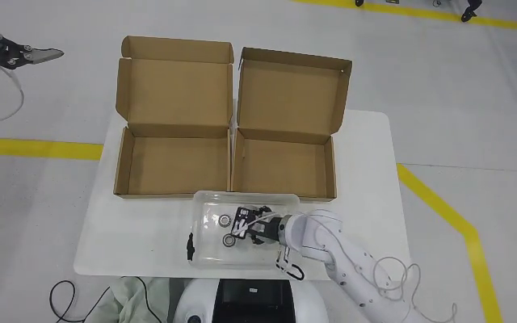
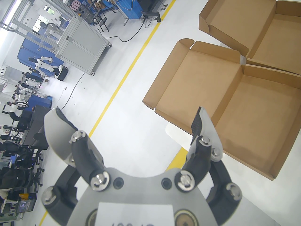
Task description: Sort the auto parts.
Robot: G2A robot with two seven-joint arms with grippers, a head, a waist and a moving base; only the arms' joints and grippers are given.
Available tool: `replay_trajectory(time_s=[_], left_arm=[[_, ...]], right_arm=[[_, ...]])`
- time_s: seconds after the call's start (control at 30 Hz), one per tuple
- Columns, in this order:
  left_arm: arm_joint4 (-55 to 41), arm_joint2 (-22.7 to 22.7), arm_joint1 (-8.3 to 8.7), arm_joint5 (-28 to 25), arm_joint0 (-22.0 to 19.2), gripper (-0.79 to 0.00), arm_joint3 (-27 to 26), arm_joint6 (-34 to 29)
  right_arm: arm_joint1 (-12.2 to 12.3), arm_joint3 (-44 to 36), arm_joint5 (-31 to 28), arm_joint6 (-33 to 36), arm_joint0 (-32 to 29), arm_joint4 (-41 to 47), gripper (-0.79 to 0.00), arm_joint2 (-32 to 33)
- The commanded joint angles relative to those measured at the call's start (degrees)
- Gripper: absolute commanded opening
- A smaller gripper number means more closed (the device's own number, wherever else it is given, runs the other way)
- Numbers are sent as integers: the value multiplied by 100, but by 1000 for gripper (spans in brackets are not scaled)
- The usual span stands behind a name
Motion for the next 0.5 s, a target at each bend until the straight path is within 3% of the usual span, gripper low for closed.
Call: replay_trajectory(time_s=[0.0, 0.23, 0.47], left_arm=[[0, 0, 0, 0, 0, 0, 0, 0], [0, 0, 0, 0, 0, 0, 0, 0], [0, 0, 0, 0, 0, 0, 0, 0]], right_arm=[[31, -115, 5, -219, -92, 11, -785, 98], [125, -375, -96, -839, -311, 32, -785, 347], [187, -477, -319, -2075, -376, 110, -785, 576]])
